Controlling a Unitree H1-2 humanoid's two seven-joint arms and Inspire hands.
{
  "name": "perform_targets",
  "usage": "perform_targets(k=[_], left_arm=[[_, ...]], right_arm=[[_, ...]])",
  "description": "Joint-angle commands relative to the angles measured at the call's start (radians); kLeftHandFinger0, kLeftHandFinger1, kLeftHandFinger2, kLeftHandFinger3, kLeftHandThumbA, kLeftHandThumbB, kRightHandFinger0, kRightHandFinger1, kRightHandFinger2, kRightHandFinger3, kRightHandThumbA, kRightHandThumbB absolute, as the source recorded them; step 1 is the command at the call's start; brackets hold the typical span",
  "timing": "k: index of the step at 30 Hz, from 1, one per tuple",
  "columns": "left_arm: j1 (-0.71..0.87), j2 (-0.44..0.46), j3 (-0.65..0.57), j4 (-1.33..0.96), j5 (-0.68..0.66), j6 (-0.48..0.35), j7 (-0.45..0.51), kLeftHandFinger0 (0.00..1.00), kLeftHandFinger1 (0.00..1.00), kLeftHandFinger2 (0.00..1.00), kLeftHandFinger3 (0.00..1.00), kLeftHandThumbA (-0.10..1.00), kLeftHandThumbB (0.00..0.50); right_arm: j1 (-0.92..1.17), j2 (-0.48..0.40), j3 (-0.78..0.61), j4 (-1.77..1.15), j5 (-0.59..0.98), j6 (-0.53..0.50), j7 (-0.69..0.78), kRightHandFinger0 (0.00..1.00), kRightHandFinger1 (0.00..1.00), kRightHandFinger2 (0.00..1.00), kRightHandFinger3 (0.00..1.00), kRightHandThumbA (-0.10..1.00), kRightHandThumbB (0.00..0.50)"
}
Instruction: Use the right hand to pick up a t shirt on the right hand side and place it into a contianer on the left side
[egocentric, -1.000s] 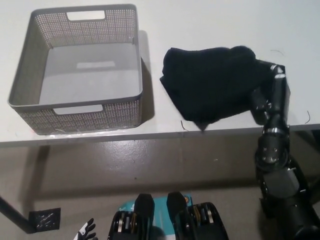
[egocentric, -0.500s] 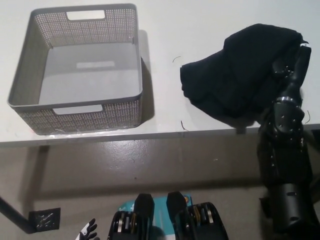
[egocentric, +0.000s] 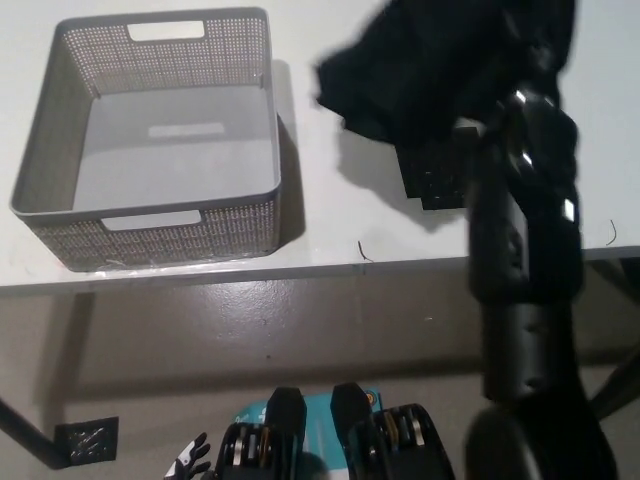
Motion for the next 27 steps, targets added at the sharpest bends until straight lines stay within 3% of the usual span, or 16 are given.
perform_targets(k=[1, 3, 5, 7, 11, 12, 16, 18, 21, 26, 27], left_arm=[[-0.005, -0.017, -0.022, -0.022, -0.005, 0.002, -0.029, 0.76, 0.87, 0.97, 1.0, 1.0, 0.203], [-0.009, -0.02, -0.025, -0.025, 0.0, 0.005, -0.026, 0.74, 0.86, 0.96, 1.0, 1.0, 0.216], [-0.006, -0.019, -0.029, -0.033, -0.009, 0.01, -0.034, 0.77, 0.88, 0.96, 1.0, 1.0, 0.198], [-0.008, -0.017, -0.03, -0.031, -0.01, 0.01, -0.035, 0.78, 0.9, 0.98, 1.0, 1.0, 0.178], [-0.003, -0.013, -0.036, -0.034, -0.005, 0.013, -0.032, 0.77, 0.88, 0.96, 1.0, 1.0, 0.206], [-0.005, -0.018, -0.041, -0.028, 0.008, 0.007, -0.023, 0.75, 0.85, 0.95, 1.0, 1.0, 0.216], [0.0, -0.03, -0.054, -0.032, 0.03, 0.011, -0.014, 0.74, 0.85, 0.94, 1.0, 1.0, 0.22], [0.0, -0.036, -0.06, -0.028, 0.038, 0.006, -0.01, 0.73, 0.84, 0.93, 1.0, 1.0, 0.215], [0.002, -0.049, -0.07, -0.028, 0.013, 0.004, -0.025, 0.75, 0.85, 0.93, 1.0, 1.0, 0.214], [0.003, -0.063, -0.102, -0.025, 0.044, 0.003, -0.023, 0.77, 0.88, 0.96, 1.0, 1.0, 0.216], [0.003, -0.064, -0.108, -0.021, 0.036, -0.002, -0.031, 0.78, 0.87, 0.97, 1.0, 1.0, 0.178]], right_arm=[[-0.187, 0.071, 0.021, 0.009, 0.079, 0.018, 0.001, 0.0, 0.0, 0.34, 0.65, 0.21, 0.0], [-0.219, 0.107, 0.029, 0.053, 0.075, 0.002, -0.005, 0.0, 0.0, 0.36, 0.69, 0.23, 0.0], [-0.226, 0.123, 0.047, 0.074, 0.054, -0.005, 0.003, 0.0, 0.0, 0.36, 0.73, 0.3, 0.0], [-0.231, 0.138, 0.058, 0.098, 0.048, -0.018, 0.008, 0.0, 0.0, 0.38, 0.73, 0.29, 0.0], [-0.231, 0.148, 0.093, 0.151, 0.021, -0.012, 0.02, 0.0, 0.0, 0.4, 0.72, 0.33, 0.0], [-0.234, 0.15, 0.121, 0.195, 0.011, -0.002, 0.044, 0.0, 0.01, 0.43, 0.72, 0.25, 0.0], [-0.246, 0.15, 0.167, 0.301, -0.005, -0.002, 0.063, 0.0, 0.02, 0.47, 0.69, 0.11, 0.0], [-0.244, 0.146, 0.18, 0.324, -0.008, -0.008, 0.064, 0.0, 0.0, 0.43, 0.65, 0.06, 0.0], [-0.25, 0.132, 0.194, 0.39, -0.009, 0.017, 0.073, 0.0, 0.0, 0.32, 0.59, 0.07, 0.0], [-0.244, 0.09, 0.231, 0.493, -0.037, 0.03, 0.095, 0.0, 0.0, 0.28, 0.52, 0.08, 0.0], [-0.24, 0.079, 0.25, 0.508, -0.059, 0.05, 0.087, 0.0, 0.0, 0.25, 0.48, 0.08, 0.0]])
